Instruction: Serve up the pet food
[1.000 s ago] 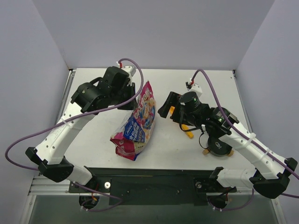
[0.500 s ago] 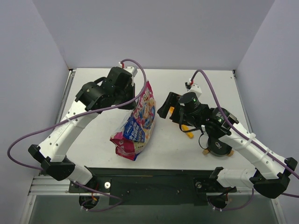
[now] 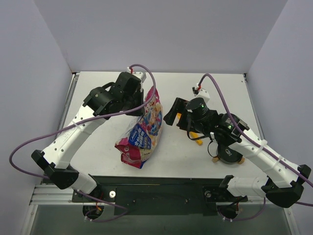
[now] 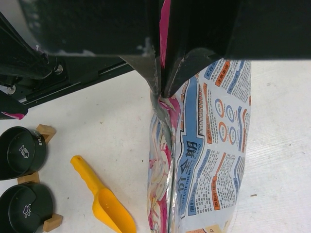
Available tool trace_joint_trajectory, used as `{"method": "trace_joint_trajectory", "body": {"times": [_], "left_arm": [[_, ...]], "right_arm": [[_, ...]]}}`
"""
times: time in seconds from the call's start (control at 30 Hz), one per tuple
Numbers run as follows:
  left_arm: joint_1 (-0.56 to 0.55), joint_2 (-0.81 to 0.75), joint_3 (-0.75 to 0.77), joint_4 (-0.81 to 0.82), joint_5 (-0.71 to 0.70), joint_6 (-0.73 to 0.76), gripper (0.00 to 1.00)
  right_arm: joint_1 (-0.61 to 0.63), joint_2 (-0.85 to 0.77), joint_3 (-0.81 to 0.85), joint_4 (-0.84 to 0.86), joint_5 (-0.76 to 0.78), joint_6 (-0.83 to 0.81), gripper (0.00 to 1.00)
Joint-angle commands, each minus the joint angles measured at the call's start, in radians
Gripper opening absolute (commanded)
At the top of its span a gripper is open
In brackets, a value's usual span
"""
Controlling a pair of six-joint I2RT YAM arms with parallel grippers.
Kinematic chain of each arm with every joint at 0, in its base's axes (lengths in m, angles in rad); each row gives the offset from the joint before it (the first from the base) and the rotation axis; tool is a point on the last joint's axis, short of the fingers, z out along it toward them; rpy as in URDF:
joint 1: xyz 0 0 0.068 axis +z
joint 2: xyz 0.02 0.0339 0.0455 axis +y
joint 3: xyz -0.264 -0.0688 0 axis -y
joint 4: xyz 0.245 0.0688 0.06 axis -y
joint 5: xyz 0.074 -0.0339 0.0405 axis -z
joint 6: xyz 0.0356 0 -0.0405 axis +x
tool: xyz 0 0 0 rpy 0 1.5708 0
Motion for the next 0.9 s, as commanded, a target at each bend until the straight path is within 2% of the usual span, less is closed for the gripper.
{"method": "trace_joint_trajectory", "body": {"times": [0.0, 0.1, 0.13, 0.17, 0.27, 0.43, 0.5, 0.53, 0.63, 0.73, 0.87], "left_arm": [[-0.004, 0.017, -0.030, -0.005, -0.047, 0.009, 0.17], [-0.009, 0.017, -0.033, -0.033, -0.099, 0.014, 0.10], [-0.009, 0.020, -0.032, -0.037, -0.105, 0.014, 0.03], [-0.010, 0.022, -0.032, -0.050, -0.111, 0.014, 0.00], [-0.009, 0.014, -0.039, -0.054, -0.096, -0.002, 0.00], [0.000, -0.123, -0.191, 0.133, 0.019, -0.097, 0.00], [0.014, -0.177, -0.258, 0.222, 0.081, -0.143, 0.00], [0.020, -0.194, -0.284, 0.278, 0.099, -0.158, 0.00], [0.057, -0.251, -0.369, 0.344, 0.180, -0.224, 0.00], [0.082, -0.279, -0.412, 0.389, 0.226, -0.247, 0.00], [0.103, -0.297, -0.464, 0.429, 0.283, -0.272, 0.00]], "right_arm": [[0.011, 0.012, 0.008, 0.021, 0.030, 0.007, 0.79], [0.013, 0.015, 0.006, 0.030, 0.028, 0.007, 0.79], [0.015, 0.016, 0.003, 0.036, 0.021, 0.008, 0.79], [0.015, 0.026, 0.003, 0.058, 0.013, 0.011, 0.79], [0.013, 0.055, 0.003, 0.125, -0.030, 0.051, 0.82], [0.016, 0.151, 0.051, 0.257, -0.054, 0.100, 0.80], [0.015, 0.176, 0.060, 0.282, -0.061, 0.109, 0.77], [0.015, 0.179, 0.058, 0.286, -0.062, 0.105, 0.67], [0.015, 0.179, 0.033, 0.293, -0.042, 0.100, 0.54], [0.016, 0.164, 0.005, 0.340, -0.047, 0.080, 0.46], [0.028, 0.150, 0.008, 0.355, -0.041, 0.050, 0.45]]}}
